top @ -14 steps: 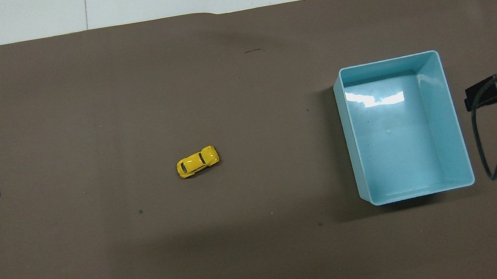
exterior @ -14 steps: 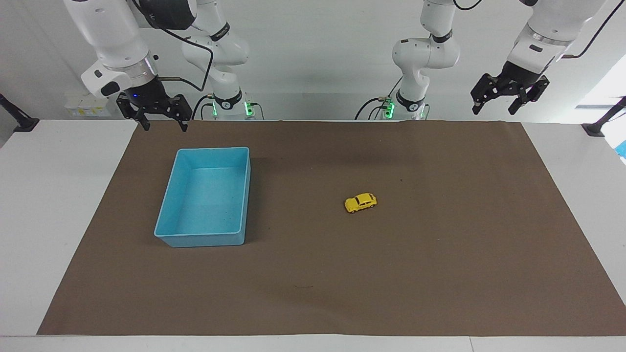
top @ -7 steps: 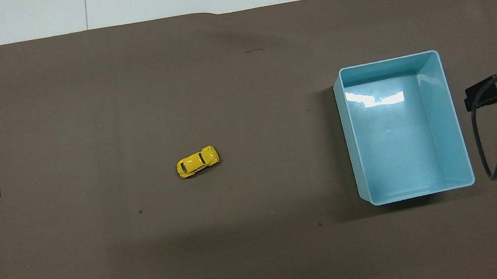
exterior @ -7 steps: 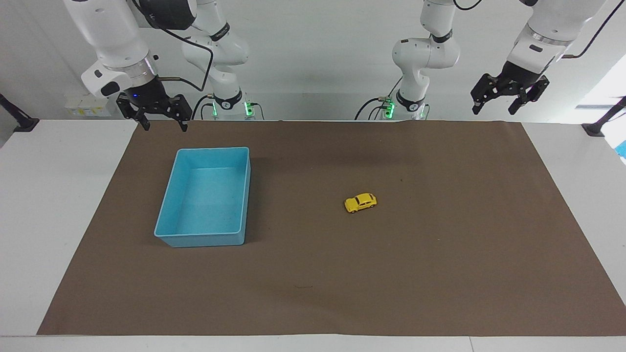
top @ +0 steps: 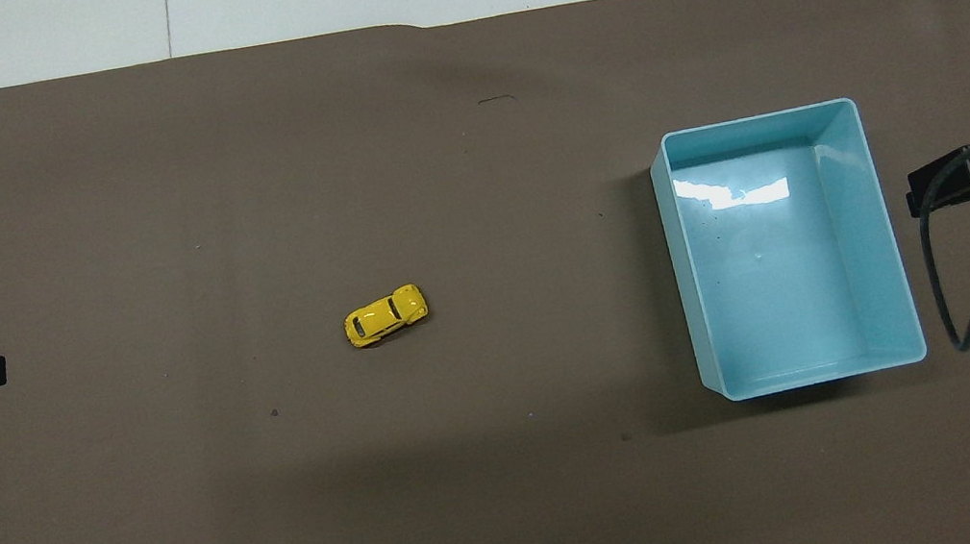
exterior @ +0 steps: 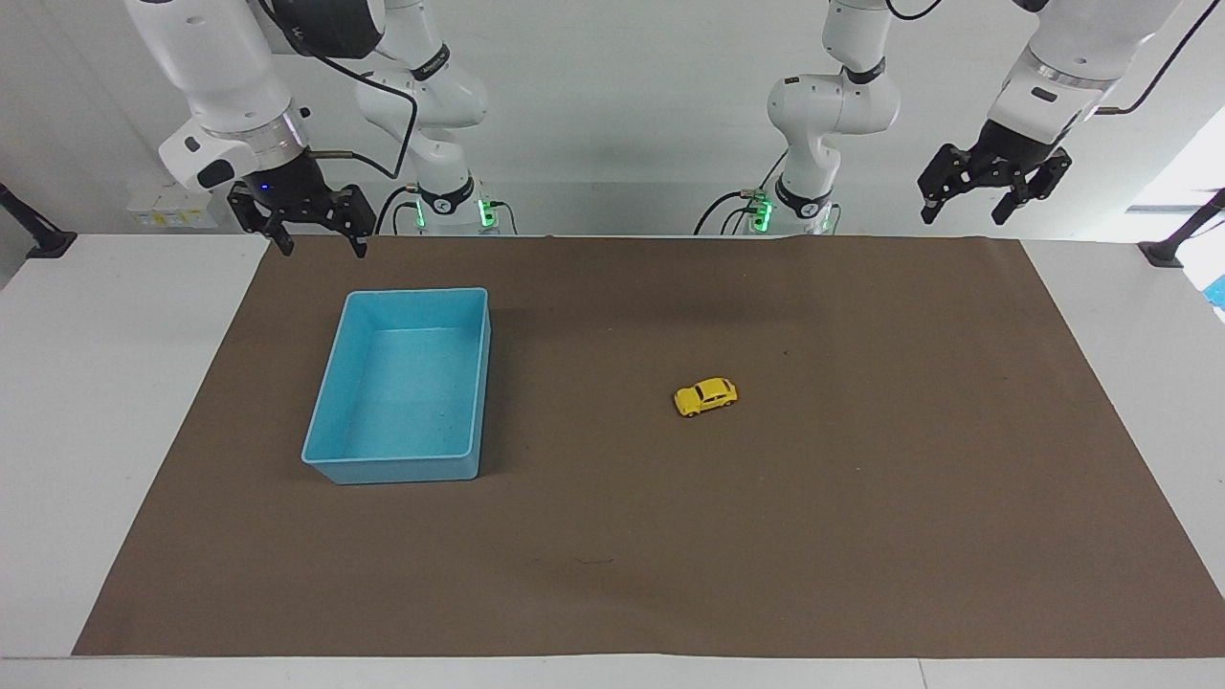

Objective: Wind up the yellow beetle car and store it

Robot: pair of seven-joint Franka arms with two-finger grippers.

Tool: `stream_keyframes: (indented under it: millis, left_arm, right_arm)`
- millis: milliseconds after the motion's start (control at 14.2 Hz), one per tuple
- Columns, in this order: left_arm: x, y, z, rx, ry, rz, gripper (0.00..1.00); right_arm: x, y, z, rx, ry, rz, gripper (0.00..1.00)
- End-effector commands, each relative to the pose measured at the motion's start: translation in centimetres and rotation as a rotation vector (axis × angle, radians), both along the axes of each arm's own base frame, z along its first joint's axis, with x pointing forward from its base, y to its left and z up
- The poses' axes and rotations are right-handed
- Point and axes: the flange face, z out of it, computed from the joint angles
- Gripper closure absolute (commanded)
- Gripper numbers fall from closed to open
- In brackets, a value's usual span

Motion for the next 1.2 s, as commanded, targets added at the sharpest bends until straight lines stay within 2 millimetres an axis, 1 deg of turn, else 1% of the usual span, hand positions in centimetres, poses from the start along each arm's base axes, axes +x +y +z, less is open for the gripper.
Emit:
stream_keyframes:
  millis: [0, 70, 141, 281, 352, 422, 492, 563, 703, 985, 1125]
  left_arm:
    - [-0.6, -0.7, -0.4, 0.008, 0.019, 0.112, 0.0]
    - [-0.5, -1.0, -0.9, 0.011, 0.028, 0.19, 0.0]
    - [-0.6, -2.1, -1.4, 0.016, 0.041, 0.268, 0.0]
    - [-0.7, -2.5, -1.9, 0.015, 0.049, 0.438, 0.0]
    - [-0.4, -2.8, -2.5, 0.018, 0.061, 0.492, 0.0]
    - [-0.2, -3.5, -3.1, 0.021, 0.066, 0.5, 0.0]
    - [-0.1, -3.8, -3.9, 0.024, 0.072, 0.51, 0.0]
    - [0.1, -4.2, -4.7, 0.028, 0.077, 0.548, 0.0]
    - [0.4, -5.6, -6.1, 0.032, 0.074, 0.65, 0.0]
    - [0.6, -6.4, -7.7, 0.035, 0.075, 0.727, 0.0]
    - [0.8, -6.5, -8.4, 0.03, 0.065, 0.852, 0.0]
  right_arm:
    - [-0.5, -0.2, 0.3, 0.015, -0.011, -0.001, 0.0]
    - [-0.5, -0.2, 0.3, 0.015, -0.011, -0.001, 0.0]
    - [-0.5, -0.2, 0.3, 0.015, -0.011, -0.001, 0.0]
    - [-0.5, -0.2, 0.3, 0.015, -0.011, -0.001, 0.0]
    - [-0.5, -0.2, 0.3, 0.015, -0.011, -0.001, 0.0]
    - [-0.5, -0.2, 0.3, 0.015, -0.011, -0.001, 0.0]
    - [-0.5, -0.2, 0.3, 0.015, -0.011, -0.001, 0.0]
    - [-0.5, -0.2, 0.3, 0.015, -0.011, -0.001, 0.0]
    - [-0.5, -0.2, 0.3, 0.015, -0.011, -0.001, 0.0]
    - [-0.5, -0.2, 0.3, 0.015, -0.011, -0.001, 0.0]
    - [-0.5, -0.2, 0.3, 0.015, -0.011, -0.001, 0.0]
